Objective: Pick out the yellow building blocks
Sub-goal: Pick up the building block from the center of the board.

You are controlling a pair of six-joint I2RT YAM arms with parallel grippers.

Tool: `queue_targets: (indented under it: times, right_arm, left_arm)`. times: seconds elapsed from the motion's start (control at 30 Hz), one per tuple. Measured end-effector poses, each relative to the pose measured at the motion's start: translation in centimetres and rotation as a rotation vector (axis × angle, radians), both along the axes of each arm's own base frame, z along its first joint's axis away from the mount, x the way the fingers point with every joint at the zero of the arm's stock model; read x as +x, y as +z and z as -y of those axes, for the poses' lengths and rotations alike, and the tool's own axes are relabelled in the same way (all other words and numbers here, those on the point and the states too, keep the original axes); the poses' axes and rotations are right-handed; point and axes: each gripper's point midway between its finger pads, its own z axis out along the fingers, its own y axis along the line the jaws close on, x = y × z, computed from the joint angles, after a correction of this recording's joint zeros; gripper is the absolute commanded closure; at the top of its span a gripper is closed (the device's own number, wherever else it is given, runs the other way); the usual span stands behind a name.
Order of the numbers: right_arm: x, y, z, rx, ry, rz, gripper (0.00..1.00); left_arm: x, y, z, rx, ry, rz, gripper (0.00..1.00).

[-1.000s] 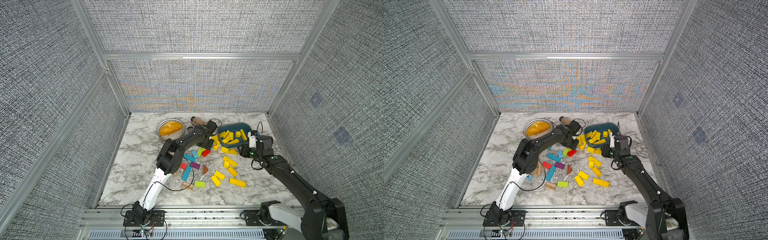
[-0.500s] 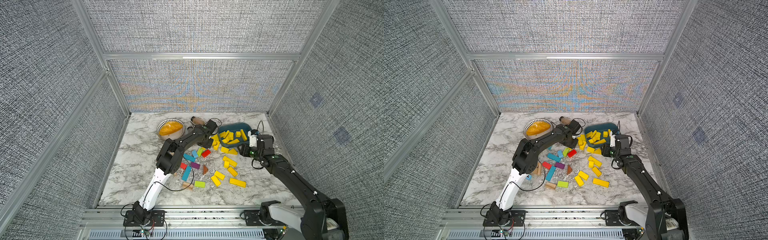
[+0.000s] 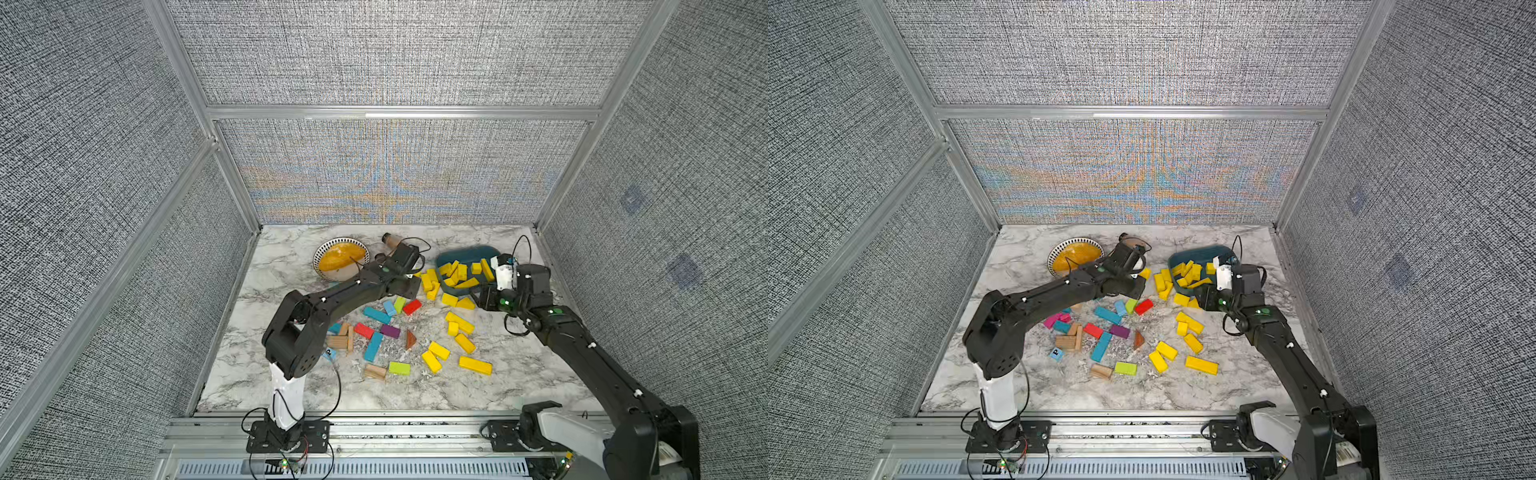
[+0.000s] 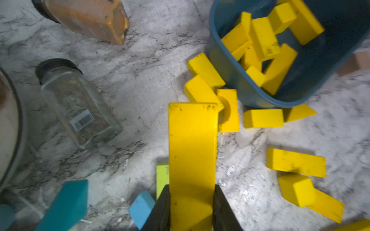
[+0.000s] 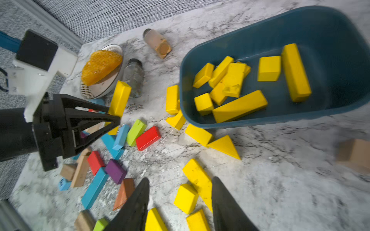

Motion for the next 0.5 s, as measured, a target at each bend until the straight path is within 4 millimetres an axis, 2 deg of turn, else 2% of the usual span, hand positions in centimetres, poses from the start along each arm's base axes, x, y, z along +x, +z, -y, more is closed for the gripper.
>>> queue_targets:
  times: [0.1, 0.17, 0.3, 0.5]
  right_arm:
    - [-0.2, 2.1, -3.2, 0.057, 0.096, 0.036, 0.48]
    - [-0.3, 2.6, -5.2, 0.082, 0.149, 0.042, 0.48]
    - [-0.5, 2.1, -8.1, 0.095, 0.217, 0.010, 0.48]
    - [-0.2, 0.3, -10.1, 0.082, 0.241, -0.033, 0.50]
  left_arm:
    - [-2.1, 0.2, 0.5, -0.089, -0.035, 0.034, 0.89]
    - [-3.2, 0.4, 1.1, -0.136, -0.064, 0.060, 0.89]
    - [-5.0, 1.3, 2.4, -0.236, -0.125, 0.105, 0.89]
    - [-6.0, 2.0, 2.9, -0.326, -0.143, 0.144, 0.89]
